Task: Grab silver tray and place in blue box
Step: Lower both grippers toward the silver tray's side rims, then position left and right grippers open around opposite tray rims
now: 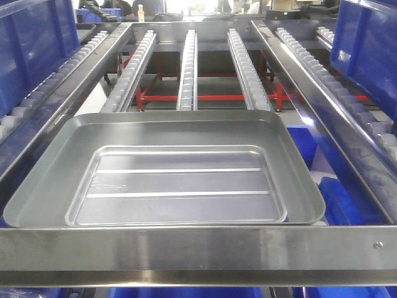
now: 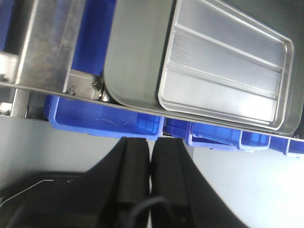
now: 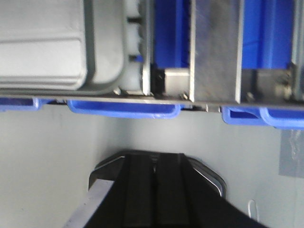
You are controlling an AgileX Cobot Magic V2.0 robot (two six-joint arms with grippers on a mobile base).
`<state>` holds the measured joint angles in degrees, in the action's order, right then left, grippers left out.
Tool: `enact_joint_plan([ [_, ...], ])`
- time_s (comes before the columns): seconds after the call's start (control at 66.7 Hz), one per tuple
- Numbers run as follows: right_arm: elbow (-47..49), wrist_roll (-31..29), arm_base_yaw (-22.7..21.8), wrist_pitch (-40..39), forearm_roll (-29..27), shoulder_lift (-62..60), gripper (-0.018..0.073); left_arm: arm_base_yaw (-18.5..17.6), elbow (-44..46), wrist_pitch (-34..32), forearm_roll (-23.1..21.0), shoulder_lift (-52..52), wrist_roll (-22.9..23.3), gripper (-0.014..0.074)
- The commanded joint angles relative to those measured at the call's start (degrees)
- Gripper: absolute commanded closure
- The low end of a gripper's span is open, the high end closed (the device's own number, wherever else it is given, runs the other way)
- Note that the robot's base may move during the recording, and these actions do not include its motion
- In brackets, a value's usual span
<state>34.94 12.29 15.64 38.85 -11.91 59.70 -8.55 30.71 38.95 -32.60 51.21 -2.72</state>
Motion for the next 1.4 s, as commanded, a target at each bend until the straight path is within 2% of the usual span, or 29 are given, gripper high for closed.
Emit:
enact_joint_plan([
  [0.0,3.5,6.6,3.4,-4.9,3.8,2.2,0.0484,-4.1,2.1,-5.9,0.5,1.5,5.0,0.0602],
  [0.075,5.8,13.8,7.3,-5.3,11.0,5.3,0.0484,-9.2,2.6,-9.0,6.9,4.0,12.9,0.0602],
  [0.135,8.0,19.5,10.1,-5.2,16.9,7.9,0.0484,-13.0,3.6,-10.5,14.1,6.2,20.5,0.0602],
  [0.195,10.7,24.2,12.4,-4.4,21.0,10.7,0.0484,-17.3,5.6,-10.4,23.8,9.3,30.8,0.0602],
  [0.21,11.3,24.8,12.7,-4.2,21.5,11.3,0.0484,-18.6,6.4,-10.3,26.7,10.3,33.8,0.0602],
  [0.3,15.0,25.8,14.0,-3.6,21.9,15.5,0.0484,-23.8,10.7,-8.9,38.4,15.6,44.4,0.0602],
  [0.36,17.2,25.8,14.3,-3.6,21.3,18.1,0.0484,-26.2,14.3,-6.7,42.7,19.2,48.4,0.0602],
  [0.495,22.3,25.3,14.3,-3.5,21.0,24.4,0.0484,-29.2,22.7,-3.7,44.1,27.1,48.7,0.0602],
  [0.72,28.9,25.2,14.3,-3.5,21.0,32.7,0.0484,-29.7,32.4,-1.9,44.1,37.8,48.7,0.0602],
  [1.2,30.2,25.2,14.2,-4.1,21.1,35.1,0.0484,-29.7,33.2,0.0,44.3,42.0,48.7,0.0602],
  [1.275,30.2,25.2,14.2,-4.1,21.1,35.1,0.0484,-29.7,33.2,0.4,45.7,42.1,48.7,0.0602],
  [1.38,30.2,25.2,14.2,-4.1,21.1,35.1,0.0484,-29.7,33.2,0.7,49.9,42.1,48.7,0.0602],
])
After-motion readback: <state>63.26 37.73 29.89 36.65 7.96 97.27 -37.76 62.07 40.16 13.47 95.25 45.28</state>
